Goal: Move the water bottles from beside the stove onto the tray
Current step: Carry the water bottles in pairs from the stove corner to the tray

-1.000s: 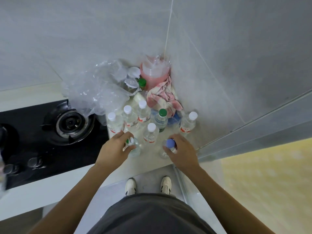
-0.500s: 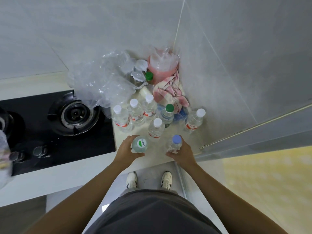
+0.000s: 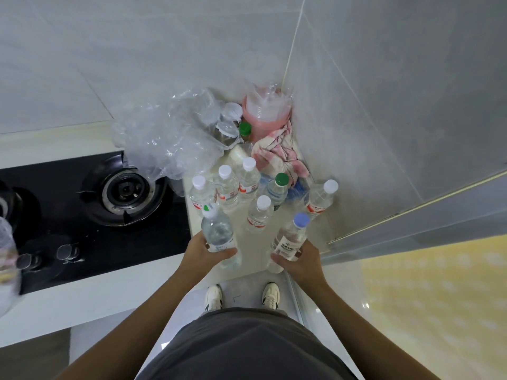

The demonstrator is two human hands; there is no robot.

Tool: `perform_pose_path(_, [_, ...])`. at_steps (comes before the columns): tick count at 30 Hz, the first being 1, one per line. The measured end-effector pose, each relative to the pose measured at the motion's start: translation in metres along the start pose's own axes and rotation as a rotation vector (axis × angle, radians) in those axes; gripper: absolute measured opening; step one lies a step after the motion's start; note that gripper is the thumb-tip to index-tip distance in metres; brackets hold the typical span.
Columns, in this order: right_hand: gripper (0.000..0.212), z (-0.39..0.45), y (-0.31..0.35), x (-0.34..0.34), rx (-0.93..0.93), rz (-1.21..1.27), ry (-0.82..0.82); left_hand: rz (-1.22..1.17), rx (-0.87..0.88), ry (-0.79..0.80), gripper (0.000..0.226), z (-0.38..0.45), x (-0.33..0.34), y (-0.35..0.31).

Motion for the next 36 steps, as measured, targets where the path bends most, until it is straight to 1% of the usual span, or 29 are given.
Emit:
perform_pose_path(4, [0.052, -0.018, 0.033, 0.005, -0.024, 0.141, -0.001, -0.111, 0.039, 0.057, 0.038, -0.019, -0.008, -0.035])
perform_pose_path(8, [0.052, -0.035, 0.082, 0.011, -0.082, 0.318, 0.015, -0.240, 0.110, 0.102, 0.035, -0.043, -0.012, -0.077])
perform_pose_path(10, [0.050, -0.042, 0.111, 0.013, -0.117, 0.424, 0.036, -0.307, 0.143, 0.105, 0.028, -0.058, -0.015, -0.095])
perform_pose_path(11, [0.047, -0.046, 0.124, 0.015, -0.135, 0.469, 0.060, -0.339, 0.155, 0.091, 0.028, -0.067, -0.017, -0.101])
perform_pose_path(14, [0.045, -0.058, 0.153, 0.026, -0.167, 0.554, 0.181, -0.421, 0.179, 0.028, 0.049, -0.096, -0.027, -0.111])
perform_pose_path(15, [0.047, -0.063, 0.160, 0.030, -0.171, 0.567, 0.220, -0.441, 0.186, 0.003, 0.051, -0.107, -0.030, -0.113])
perform_pose_path(18, [0.048, -0.078, 0.176, 0.045, -0.176, 0.551, 0.336, -0.489, 0.195, -0.106, 0.045, -0.144, -0.041, -0.109])
perform_pose_path(22, [0.040, -0.116, 0.191, 0.071, -0.184, 0.554, 0.529, -0.542, 0.178, -0.300, 0.039, -0.201, -0.060, -0.089])
perform_pose_path(26, [0.031, -0.171, 0.201, 0.108, -0.177, 0.510, 0.692, -0.585, 0.152, -0.513, 0.043, -0.270, -0.088, -0.054])
perform_pose_path(28, [0.032, -0.203, 0.207, 0.132, -0.187, 0.491, 0.766, -0.610, 0.140, -0.618, 0.049, -0.308, -0.107, -0.031])
perform_pose_path(31, [0.040, -0.259, 0.216, 0.176, -0.205, 0.440, 0.896, -0.625, 0.121, -0.765, 0.059, -0.371, -0.135, 0.008])
perform_pose_path(36, [0.041, -0.371, 0.225, 0.266, -0.267, 0.319, 1.086, -0.639, 0.115, -1.044, 0.056, -0.493, -0.187, 0.076])
Point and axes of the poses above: each hand's wrist, its own z-axis towards the middle knuckle, its own x-axis out of the palm, y = z × x, the point moved 9 cm from there along z, towards the middle knuckle, and after that the axes turned 6 degrees about z, right-handed, at the moved point
